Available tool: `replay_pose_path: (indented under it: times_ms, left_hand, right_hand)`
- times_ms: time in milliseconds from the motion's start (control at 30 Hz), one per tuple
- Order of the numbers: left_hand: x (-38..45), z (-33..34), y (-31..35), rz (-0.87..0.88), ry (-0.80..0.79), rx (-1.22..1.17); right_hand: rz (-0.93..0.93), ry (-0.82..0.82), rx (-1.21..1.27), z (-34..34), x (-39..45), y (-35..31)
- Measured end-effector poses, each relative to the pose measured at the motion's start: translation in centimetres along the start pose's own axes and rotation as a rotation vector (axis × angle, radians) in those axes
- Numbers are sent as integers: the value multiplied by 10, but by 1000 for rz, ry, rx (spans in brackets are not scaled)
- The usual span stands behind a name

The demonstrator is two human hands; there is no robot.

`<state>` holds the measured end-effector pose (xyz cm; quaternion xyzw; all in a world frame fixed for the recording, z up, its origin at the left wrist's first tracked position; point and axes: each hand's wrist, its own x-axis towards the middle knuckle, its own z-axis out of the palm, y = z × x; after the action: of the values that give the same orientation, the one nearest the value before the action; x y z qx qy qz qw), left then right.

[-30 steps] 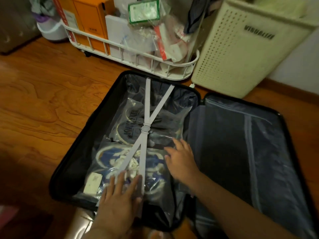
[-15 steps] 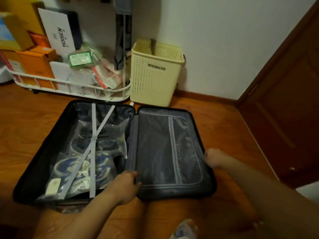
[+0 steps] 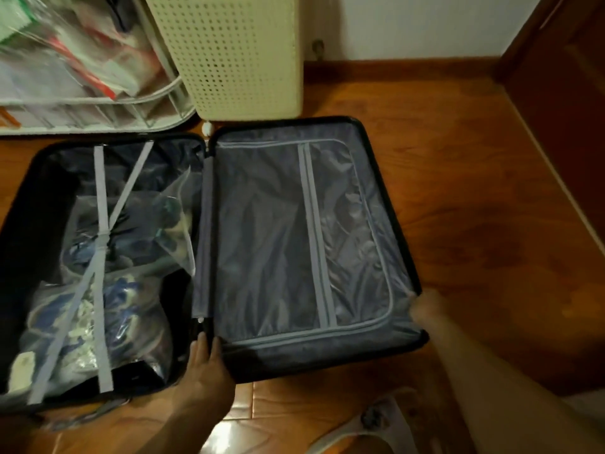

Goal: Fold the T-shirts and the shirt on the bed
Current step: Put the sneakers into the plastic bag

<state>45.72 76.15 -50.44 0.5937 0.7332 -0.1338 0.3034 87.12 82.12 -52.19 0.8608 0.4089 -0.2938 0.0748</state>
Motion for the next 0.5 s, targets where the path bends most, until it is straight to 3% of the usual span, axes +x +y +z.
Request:
replay_pose_path:
  times_ms: [133, 233, 300, 400, 500]
  left_hand:
    - [-7, -10, -1, 1, -93, 112]
    - [-24, -42, 21, 111, -58, -4]
    - [-44, -71, 53, 235, -84, -297]
    - [-95, -125, 104, 273, -152, -889]
    - [-135, -175, 134, 325, -236, -1251]
  right_hand:
    - [-4, 167, -5, -6, -17, -13]
    - [-101, 301, -71, -49, -58, -38]
    - [-118, 362, -81, -75, -85, -58]
    - [-143, 473, -165, -117, -144, -77]
    - [-207, 600, -286, -151, -210, -93]
